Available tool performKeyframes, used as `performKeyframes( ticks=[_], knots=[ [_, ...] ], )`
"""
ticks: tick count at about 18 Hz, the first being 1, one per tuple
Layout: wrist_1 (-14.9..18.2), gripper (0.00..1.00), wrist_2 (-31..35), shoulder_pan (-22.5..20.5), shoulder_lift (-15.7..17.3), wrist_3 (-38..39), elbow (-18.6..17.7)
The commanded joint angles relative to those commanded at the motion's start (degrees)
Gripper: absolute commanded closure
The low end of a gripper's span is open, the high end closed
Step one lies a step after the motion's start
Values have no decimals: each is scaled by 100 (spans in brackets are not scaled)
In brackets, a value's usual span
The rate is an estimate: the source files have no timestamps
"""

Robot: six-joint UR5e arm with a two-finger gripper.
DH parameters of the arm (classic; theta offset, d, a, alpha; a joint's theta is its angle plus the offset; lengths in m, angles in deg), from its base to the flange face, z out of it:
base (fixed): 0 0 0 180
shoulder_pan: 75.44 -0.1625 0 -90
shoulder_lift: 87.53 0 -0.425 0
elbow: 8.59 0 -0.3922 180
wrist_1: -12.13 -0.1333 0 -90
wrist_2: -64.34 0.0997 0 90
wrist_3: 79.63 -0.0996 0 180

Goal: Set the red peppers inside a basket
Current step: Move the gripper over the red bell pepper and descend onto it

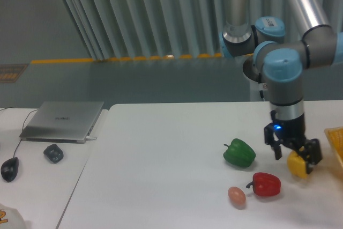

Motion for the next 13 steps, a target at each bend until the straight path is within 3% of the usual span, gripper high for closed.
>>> performKeyframes(
  ticks=[6,8,13],
  knots=[
    [649,0,405,238,-220,-1512,9],
    [817,0,518,255,-316,-1681,9],
    [748,0,599,352,-387,-1612,35]
  ],
)
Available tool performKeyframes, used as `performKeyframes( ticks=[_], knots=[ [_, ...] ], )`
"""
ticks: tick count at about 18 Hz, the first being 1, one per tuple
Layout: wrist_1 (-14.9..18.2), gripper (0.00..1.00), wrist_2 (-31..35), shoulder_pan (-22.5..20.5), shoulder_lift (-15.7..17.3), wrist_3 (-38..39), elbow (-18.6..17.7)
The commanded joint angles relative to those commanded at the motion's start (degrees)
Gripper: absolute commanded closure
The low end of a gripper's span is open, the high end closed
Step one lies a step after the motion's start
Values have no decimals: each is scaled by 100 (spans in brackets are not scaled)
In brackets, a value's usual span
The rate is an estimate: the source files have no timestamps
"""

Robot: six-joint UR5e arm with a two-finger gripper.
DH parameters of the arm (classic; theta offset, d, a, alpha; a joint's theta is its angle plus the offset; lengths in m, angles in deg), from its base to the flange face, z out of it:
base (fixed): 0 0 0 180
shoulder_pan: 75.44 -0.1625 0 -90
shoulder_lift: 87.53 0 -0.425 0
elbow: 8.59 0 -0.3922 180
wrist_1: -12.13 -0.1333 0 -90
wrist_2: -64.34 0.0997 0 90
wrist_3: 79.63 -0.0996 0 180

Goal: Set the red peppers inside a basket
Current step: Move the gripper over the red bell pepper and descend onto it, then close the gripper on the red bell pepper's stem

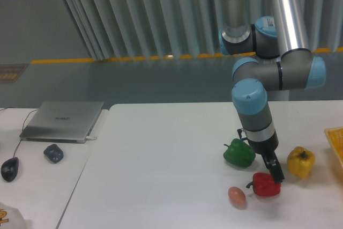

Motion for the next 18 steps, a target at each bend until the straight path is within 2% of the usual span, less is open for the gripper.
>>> performKeyframes(
  ticks=[18],
  knots=[
    [-132,0,-317,0,-167,317,9]
  ],
)
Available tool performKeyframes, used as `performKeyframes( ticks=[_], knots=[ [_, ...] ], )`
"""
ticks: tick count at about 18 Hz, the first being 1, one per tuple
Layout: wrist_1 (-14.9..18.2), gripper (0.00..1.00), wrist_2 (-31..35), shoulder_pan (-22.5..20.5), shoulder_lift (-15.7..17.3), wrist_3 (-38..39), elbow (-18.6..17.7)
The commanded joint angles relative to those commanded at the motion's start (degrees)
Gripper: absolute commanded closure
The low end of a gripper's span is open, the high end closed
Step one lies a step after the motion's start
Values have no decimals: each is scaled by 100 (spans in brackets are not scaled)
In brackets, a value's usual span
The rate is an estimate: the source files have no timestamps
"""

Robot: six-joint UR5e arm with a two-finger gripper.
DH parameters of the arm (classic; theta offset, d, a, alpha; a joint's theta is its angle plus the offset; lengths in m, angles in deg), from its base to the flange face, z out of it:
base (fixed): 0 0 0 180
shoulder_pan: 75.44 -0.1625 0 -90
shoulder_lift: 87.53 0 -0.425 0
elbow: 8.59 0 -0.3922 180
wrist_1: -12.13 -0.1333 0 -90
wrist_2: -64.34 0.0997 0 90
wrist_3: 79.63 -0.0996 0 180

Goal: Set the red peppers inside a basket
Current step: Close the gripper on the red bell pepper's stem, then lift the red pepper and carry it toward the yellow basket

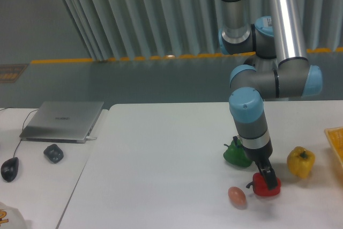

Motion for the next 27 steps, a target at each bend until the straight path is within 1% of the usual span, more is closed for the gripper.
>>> performKeyframes(
  ticks=[2,4,6,8,17,18,19,20,21,23,24,26,27],
  knots=[
    [-26,0,9,0,-9,0,17],
    [-131,0,9,0,-26,0,18],
    [-141,0,26,0,-88,0,35],
    [-237,0,26,0,-132,0,35],
    [-229,0,70,-17,-176,0,-9],
    [-220,12,70,-18,-176,0,-9],
    [-202,30,70,-18,-167,9,-9],
    [-185,51,70,-26,-150,174,-17],
    [-185,64,62,-26,-158,341,-18],
    [-185,66,18,-26,-158,369,-18],
    [-176,68,18,-35,-132,369,-18],
    [-97,78,0,-53,-62,369,-9],
    [-79,78,0,-53,-27,369,0]
  ],
)
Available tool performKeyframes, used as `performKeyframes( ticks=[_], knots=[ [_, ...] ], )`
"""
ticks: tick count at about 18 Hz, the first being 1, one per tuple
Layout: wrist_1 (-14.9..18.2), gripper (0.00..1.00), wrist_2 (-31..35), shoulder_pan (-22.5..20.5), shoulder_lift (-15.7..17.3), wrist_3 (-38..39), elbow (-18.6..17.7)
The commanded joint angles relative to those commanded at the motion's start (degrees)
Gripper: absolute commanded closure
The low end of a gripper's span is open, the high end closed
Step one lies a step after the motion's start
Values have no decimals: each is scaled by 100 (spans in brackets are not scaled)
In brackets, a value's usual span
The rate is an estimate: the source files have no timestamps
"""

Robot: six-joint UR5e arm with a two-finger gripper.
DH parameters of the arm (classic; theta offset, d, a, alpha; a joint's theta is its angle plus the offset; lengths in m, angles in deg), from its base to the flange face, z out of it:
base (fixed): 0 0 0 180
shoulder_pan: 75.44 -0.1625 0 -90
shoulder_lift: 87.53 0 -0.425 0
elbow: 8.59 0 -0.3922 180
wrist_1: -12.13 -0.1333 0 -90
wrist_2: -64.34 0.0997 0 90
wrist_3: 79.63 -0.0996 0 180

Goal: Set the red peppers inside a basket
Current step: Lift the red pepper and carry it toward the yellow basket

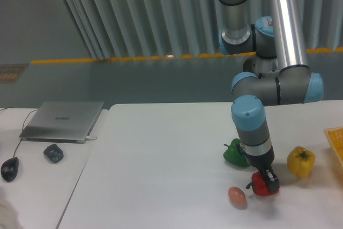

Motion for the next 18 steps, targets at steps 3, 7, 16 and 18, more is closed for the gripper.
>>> performKeyframes(
  ticks=[3,7,16,18],
  knots=[
    [166,78,-52,-105,167,0,61],
    [492,77,-895,-562,615,0,386],
    [369,67,-897,-1247,905,-17,730],
    [369,68,-809,-1327,906,-9,712]
  ],
)
